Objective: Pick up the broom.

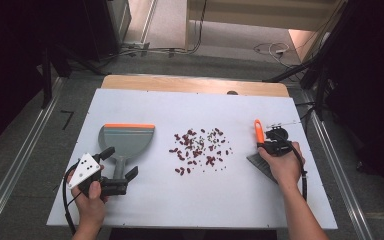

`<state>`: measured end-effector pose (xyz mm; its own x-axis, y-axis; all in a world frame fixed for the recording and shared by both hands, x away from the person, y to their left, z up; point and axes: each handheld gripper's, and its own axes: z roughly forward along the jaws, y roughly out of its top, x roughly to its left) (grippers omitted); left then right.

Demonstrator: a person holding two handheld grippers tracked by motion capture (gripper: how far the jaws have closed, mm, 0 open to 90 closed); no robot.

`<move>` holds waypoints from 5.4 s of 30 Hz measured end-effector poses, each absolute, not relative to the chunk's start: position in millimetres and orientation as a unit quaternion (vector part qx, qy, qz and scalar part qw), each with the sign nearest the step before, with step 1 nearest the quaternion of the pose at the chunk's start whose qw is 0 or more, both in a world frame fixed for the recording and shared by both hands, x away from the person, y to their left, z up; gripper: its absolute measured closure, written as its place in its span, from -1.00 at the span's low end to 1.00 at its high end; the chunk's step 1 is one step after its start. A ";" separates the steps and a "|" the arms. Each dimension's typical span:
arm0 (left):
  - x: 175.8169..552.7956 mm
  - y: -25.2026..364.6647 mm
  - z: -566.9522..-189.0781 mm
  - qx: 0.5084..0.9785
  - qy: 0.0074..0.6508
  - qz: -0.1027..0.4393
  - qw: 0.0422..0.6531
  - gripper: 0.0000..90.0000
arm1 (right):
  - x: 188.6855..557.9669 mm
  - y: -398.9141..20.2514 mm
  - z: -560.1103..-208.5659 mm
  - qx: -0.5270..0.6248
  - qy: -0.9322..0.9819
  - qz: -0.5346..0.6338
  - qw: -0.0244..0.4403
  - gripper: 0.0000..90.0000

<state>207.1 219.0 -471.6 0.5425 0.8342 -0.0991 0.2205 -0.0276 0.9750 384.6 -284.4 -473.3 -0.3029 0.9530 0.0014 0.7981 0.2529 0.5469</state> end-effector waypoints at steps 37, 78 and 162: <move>199.4 205.5 -461.4 0.664 0.372 0.265 0.592 -0.99 | 291.5 -311.4 -410.8 0.477 0.624 0.556 0.271 0.54; 187.6 115.1 -437.5 0.693 0.326 0.163 0.622 -0.71 | 233.3 -174.1 -389.1 0.331 0.680 0.625 0.194 0.54; 196.7 137.9 -422.0 0.749 0.176 0.017 0.639 0.91 | 247.1 -161.5 -407.4 0.106 0.818 0.562 -0.057 0.03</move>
